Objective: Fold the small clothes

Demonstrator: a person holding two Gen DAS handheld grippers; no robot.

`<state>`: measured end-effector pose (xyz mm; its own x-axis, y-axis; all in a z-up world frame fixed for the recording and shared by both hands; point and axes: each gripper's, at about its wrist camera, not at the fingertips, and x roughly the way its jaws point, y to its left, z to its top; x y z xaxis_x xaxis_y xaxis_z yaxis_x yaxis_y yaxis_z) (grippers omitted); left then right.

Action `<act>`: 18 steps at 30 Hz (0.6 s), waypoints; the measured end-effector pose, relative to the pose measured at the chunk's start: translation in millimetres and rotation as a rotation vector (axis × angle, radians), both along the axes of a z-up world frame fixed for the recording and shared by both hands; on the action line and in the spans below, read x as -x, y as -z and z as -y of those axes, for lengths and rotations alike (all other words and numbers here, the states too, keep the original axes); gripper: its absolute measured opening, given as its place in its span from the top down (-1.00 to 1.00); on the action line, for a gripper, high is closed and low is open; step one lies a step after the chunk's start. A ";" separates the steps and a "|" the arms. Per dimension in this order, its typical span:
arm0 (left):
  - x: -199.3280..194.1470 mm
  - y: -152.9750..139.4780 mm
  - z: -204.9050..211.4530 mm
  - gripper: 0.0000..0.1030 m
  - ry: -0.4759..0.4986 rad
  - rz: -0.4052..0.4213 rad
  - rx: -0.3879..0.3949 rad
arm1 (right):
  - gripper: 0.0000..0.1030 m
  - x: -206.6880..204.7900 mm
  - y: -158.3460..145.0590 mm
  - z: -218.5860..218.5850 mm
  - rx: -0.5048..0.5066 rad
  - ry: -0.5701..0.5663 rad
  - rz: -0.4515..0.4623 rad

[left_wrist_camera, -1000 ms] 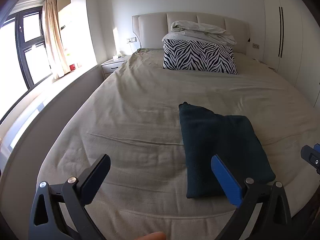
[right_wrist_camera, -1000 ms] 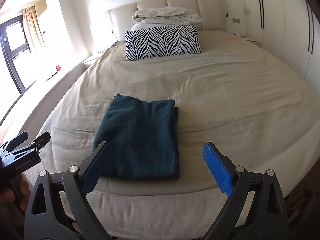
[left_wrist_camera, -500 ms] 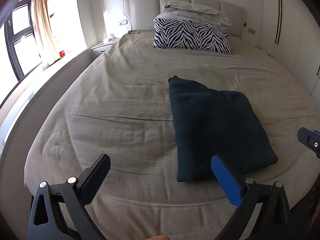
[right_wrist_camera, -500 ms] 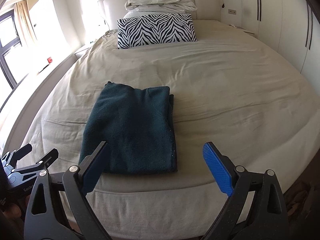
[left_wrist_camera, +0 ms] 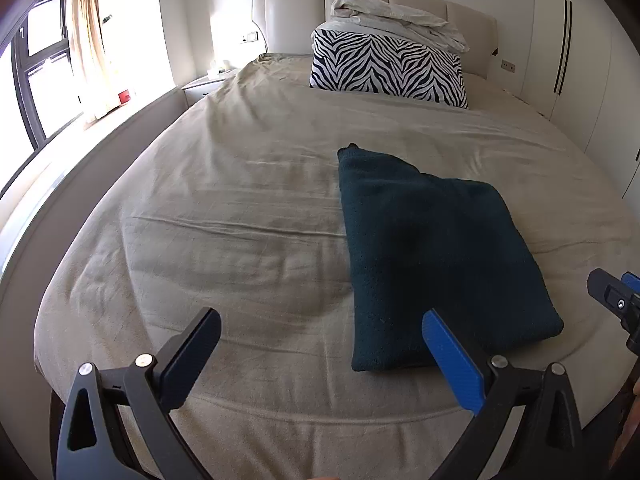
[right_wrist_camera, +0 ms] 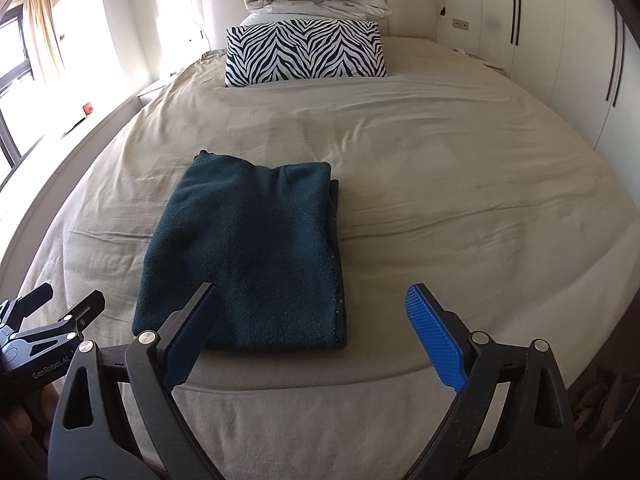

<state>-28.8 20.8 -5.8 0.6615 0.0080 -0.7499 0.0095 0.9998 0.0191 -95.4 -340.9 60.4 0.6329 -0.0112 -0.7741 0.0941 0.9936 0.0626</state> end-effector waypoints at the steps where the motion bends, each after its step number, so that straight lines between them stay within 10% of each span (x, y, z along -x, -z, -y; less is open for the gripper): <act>1: -0.8 0.6 0.0 -1.00 0.000 0.000 0.003 | -0.83 -1.0 1.1 -1.2 0.006 -0.001 0.001; 18: -3.6 5.0 -1.7 -1.00 -0.004 0.007 0.017 | -0.83 -2.7 6.6 -7.6 0.028 0.004 0.015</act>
<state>-25.2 22.6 -10.8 0.6667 -0.0022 -0.7454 0.0054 1.0000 0.0019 -92.7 -333.3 53.8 0.6447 -0.0354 -0.7636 0.0969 0.9947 0.0357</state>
